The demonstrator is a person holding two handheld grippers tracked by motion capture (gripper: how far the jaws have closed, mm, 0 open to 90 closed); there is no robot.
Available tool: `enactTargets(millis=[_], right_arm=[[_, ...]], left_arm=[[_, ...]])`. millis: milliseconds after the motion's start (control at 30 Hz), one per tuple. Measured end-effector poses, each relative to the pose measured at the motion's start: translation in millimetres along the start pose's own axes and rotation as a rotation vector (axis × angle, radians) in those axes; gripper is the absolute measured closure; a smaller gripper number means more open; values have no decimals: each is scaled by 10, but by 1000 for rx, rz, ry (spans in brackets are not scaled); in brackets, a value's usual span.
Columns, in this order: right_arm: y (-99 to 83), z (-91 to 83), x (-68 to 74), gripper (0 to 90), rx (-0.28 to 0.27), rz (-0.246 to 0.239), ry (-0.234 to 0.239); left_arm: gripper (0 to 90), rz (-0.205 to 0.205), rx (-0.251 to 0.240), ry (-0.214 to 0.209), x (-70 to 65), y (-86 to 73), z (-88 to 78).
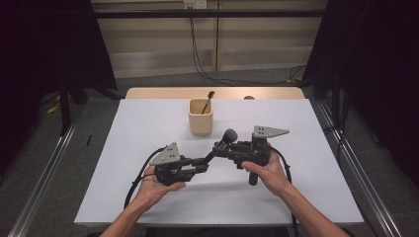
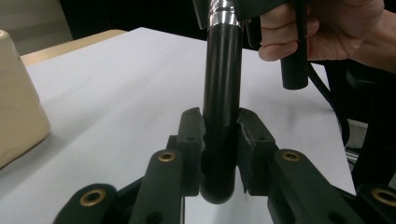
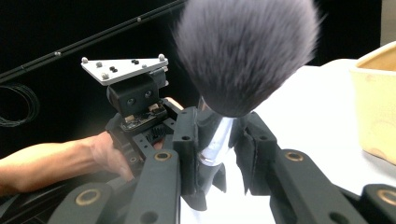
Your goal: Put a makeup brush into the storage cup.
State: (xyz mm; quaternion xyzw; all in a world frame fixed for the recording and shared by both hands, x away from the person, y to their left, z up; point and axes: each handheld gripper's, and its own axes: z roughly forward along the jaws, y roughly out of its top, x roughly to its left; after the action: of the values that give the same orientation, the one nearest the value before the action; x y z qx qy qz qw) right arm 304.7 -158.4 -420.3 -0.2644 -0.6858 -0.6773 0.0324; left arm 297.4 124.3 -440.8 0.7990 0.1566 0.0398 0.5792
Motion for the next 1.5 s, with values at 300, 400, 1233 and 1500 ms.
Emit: enactTargets(millis=[300,400,1233,1500], right_arm=[[26,-48,-4,715,-15,-19,-21],[39,-78,-15,715,-15,-20,-24],[97,-189,4,716,115,-73,-53],[178,-202,16,717,171,-100,-50]], left_arm=[[612,5,11,29,-13,2,-3],[579,2,17,36,-28,-1,-4],[72,-122,-24,135,-17,-27,-225],[40,-139,-38,130,-10,-6,-232]])
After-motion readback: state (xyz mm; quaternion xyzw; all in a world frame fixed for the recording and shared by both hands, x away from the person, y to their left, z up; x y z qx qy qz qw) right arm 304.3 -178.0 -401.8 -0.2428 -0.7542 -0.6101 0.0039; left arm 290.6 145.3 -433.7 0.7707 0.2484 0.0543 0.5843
